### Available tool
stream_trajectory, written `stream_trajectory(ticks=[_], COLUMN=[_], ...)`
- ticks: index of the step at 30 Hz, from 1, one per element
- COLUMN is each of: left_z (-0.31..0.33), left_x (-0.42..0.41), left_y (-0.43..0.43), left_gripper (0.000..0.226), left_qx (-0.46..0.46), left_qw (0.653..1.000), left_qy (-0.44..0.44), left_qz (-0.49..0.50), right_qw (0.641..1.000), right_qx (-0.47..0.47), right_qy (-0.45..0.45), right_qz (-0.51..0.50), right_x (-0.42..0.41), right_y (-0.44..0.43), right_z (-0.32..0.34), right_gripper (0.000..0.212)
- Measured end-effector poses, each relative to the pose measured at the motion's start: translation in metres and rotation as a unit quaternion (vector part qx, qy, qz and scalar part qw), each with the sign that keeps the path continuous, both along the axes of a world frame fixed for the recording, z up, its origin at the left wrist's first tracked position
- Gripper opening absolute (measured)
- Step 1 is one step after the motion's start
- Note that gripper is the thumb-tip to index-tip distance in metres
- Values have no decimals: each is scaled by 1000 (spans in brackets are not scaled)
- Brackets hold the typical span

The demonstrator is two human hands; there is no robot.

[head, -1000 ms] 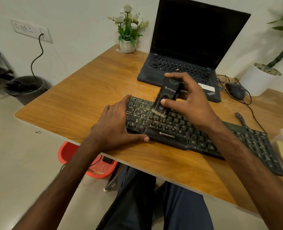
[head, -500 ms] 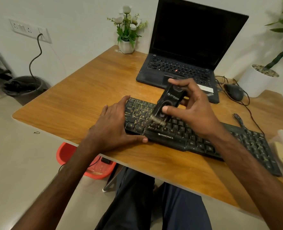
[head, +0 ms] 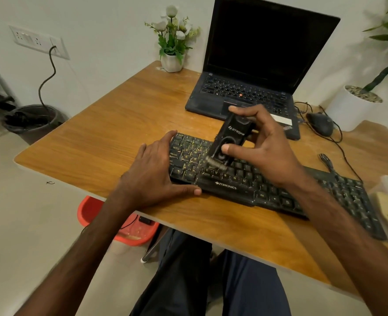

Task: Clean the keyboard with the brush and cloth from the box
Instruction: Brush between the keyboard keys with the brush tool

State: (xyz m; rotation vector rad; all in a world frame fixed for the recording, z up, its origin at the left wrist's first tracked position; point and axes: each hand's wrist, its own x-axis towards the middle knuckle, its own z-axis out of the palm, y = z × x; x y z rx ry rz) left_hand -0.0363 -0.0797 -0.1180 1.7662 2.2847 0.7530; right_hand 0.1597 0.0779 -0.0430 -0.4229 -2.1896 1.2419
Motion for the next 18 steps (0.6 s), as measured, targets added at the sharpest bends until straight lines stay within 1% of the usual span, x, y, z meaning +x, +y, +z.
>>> stream_trajectory(ticks=[2,3,5,7,8,9,11,14,16,18], left_z=[0,0,0,0,0,0,1,0,0,1], left_x=[0,0,1,1,1,1,1,1,1,1], left_y=[0,0,0,0,0,0,0,0,0,0], left_gripper=[143,143,143,142,142,142,142,142,142,142], left_qx=[2,2,3,5,5,5,1,1,4,5], left_qw=[1000,1000,1000,1000,1000,1000,1000,1000,1000,1000], left_qy=[7,10,11,9,8,7,4,6,12,14], left_qz=[-1,0,1,2,2,2,1,0,-2,1], right_qw=[999,999,998,985,979,977,985,999,1000,999], right_qx=[-9,-2,43,134,160,162,116,16,-3,1], right_qy=[-18,-30,-50,-72,-75,-70,-42,0,-9,-26], right_qz=[37,35,-14,-79,-104,-120,-117,-32,18,19], right_x=[-2,-3,-4,-5,-4,-2,-1,-5,-8,-9], right_y=[-11,-12,-5,12,21,28,30,6,-10,-12], right_z=[-9,-13,-12,-4,0,4,7,1,-9,-18], right_gripper=[58,58,59,60,59,58,57,57,57,58])
